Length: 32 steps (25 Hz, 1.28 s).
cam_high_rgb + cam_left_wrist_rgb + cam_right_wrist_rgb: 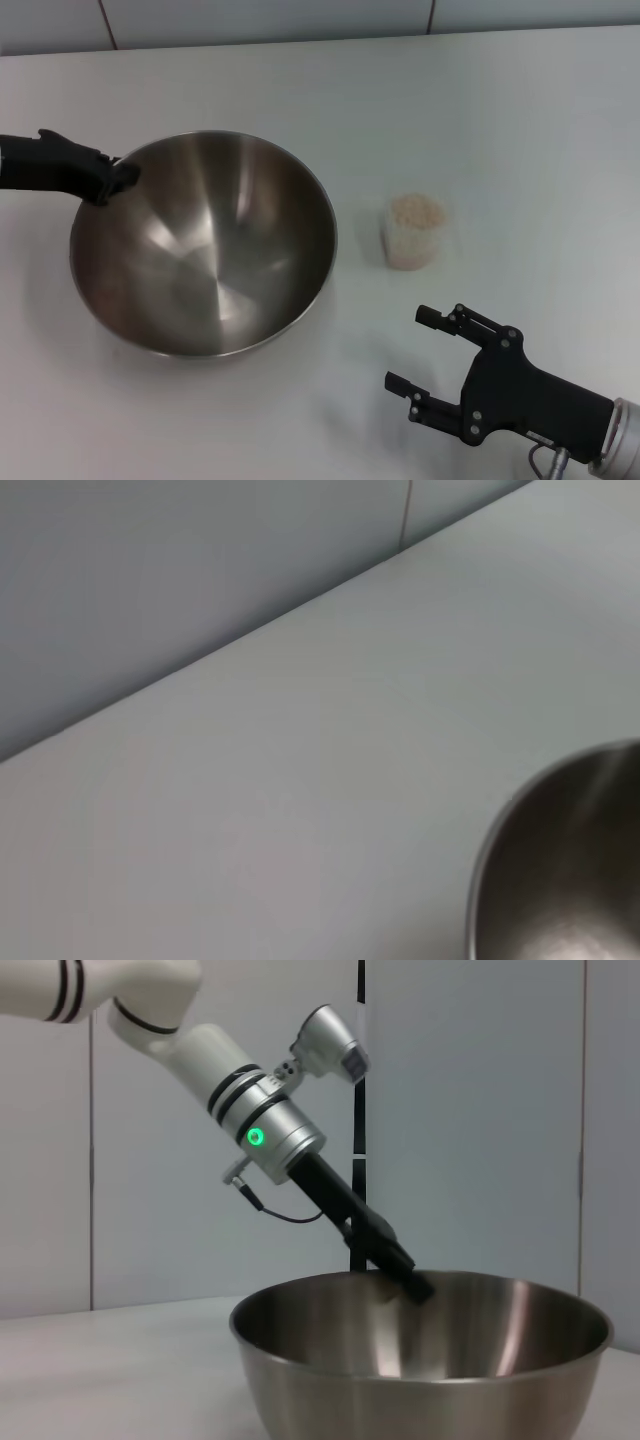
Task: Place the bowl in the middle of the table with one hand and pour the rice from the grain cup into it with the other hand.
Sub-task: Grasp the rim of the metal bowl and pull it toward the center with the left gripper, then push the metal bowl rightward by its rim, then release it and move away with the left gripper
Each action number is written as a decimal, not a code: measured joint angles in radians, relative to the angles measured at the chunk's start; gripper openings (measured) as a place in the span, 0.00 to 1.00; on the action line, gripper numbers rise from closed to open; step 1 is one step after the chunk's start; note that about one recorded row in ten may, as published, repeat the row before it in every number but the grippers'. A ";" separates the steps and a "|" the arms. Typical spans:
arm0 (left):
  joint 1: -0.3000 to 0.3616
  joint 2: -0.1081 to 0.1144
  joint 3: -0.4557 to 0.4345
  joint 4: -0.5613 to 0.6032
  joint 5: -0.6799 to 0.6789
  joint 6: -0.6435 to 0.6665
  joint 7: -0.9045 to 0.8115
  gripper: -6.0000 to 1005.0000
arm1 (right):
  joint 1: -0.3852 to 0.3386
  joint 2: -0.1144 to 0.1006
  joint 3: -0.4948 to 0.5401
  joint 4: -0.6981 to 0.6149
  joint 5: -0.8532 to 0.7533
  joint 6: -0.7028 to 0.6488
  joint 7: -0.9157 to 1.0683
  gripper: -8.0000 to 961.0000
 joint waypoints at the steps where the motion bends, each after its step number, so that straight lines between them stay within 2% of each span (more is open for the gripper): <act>1: -0.015 0.001 -0.017 -0.019 0.004 0.009 0.000 0.13 | 0.000 0.000 0.000 0.000 0.000 0.000 0.001 0.79; 2: -0.015 0.001 -0.017 -0.019 0.004 0.009 0.000 0.11 | 0.000 0.000 0.000 0.000 0.000 0.000 0.001 0.79; 4: -0.075 0.009 -0.090 -0.103 0.024 0.037 0.003 0.09 | 0.001 0.000 -0.001 0.000 0.000 0.000 0.002 0.79; 5: -0.075 0.009 -0.090 -0.103 0.024 0.037 0.003 0.08 | 0.002 0.000 -0.001 0.000 0.000 0.000 0.003 0.79; 7: -0.126 0.033 -0.140 -0.178 0.026 0.051 0.001 0.07 | 0.003 0.000 -0.002 0.000 0.000 0.000 0.005 0.79; 8: -0.126 0.033 -0.140 -0.178 0.026 0.051 0.001 0.07 | 0.004 0.000 -0.002 0.000 0.000 0.000 0.005 0.79; 9: -0.162 0.056 -0.169 -0.242 0.024 0.056 0.002 0.06 | 0.005 0.000 -0.002 0.000 0.000 0.000 0.006 0.79; 10: -0.180 0.067 -0.180 -0.273 0.023 0.057 0.004 0.05 | 0.006 0.000 -0.002 0.000 0.000 0.000 0.006 0.79; 15: -0.207 0.076 -0.193 -0.311 0.017 0.058 0.008 0.05 | 0.009 0.000 -0.002 0.000 0.000 0.000 0.007 0.78; 23: -0.248 0.072 -0.193 -0.375 0.010 0.051 0.020 0.05 | 0.021 0.000 -0.002 0.001 0.000 0.000 0.009 0.78; 28: -0.273 0.099 -0.241 -0.432 0.005 0.047 0.039 0.05 | 0.022 0.000 -0.002 0.003 -0.002 0.001 0.009 0.78; 32: -0.276 0.102 -0.248 -0.449 0.002 0.039 0.043 0.05 | 0.022 0.000 -0.002 0.009 -0.003 0.001 0.009 0.78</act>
